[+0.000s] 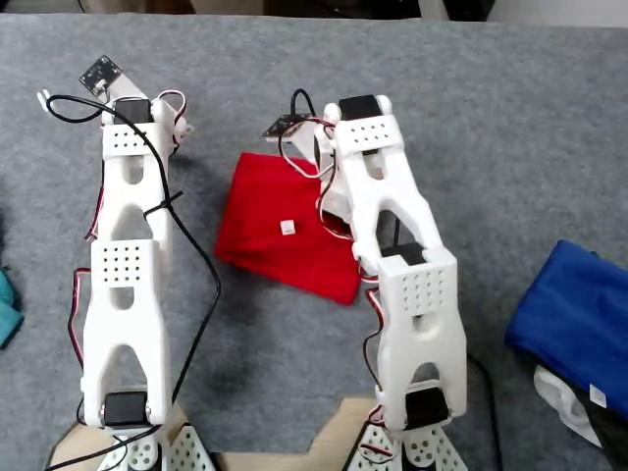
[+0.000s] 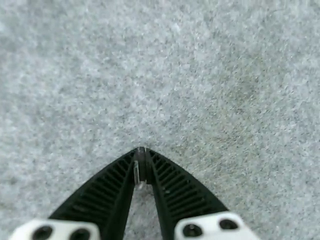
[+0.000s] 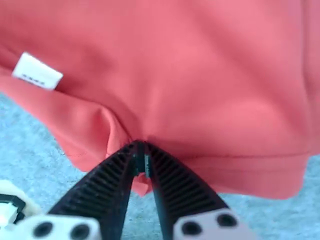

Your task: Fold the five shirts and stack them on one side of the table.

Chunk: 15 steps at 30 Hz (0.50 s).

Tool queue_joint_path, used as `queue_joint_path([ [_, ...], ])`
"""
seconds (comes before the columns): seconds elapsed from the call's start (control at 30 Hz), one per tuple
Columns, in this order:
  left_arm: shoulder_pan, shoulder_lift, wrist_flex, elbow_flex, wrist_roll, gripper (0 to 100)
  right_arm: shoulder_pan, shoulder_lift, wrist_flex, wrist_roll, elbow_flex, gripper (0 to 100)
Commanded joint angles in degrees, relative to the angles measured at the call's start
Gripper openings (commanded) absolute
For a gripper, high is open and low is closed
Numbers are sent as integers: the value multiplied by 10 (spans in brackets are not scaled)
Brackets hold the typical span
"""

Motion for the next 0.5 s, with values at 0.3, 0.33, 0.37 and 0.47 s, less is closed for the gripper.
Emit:
queue_joint_path([
  [0.3,-5,-8,-20,-29,3,19,-13,-131,1,-1,190,9],
  [0.33,-5,-8,-20,-29,3,19,-15,-154,-5,-1,216,9],
  [0.37,-5,-8,-20,-29,3,19,-15,-178,-13,-1,245,9],
  [0.47,-5,-8,-20,-29,3,19,-15,-239,-54,-1,333,9],
])
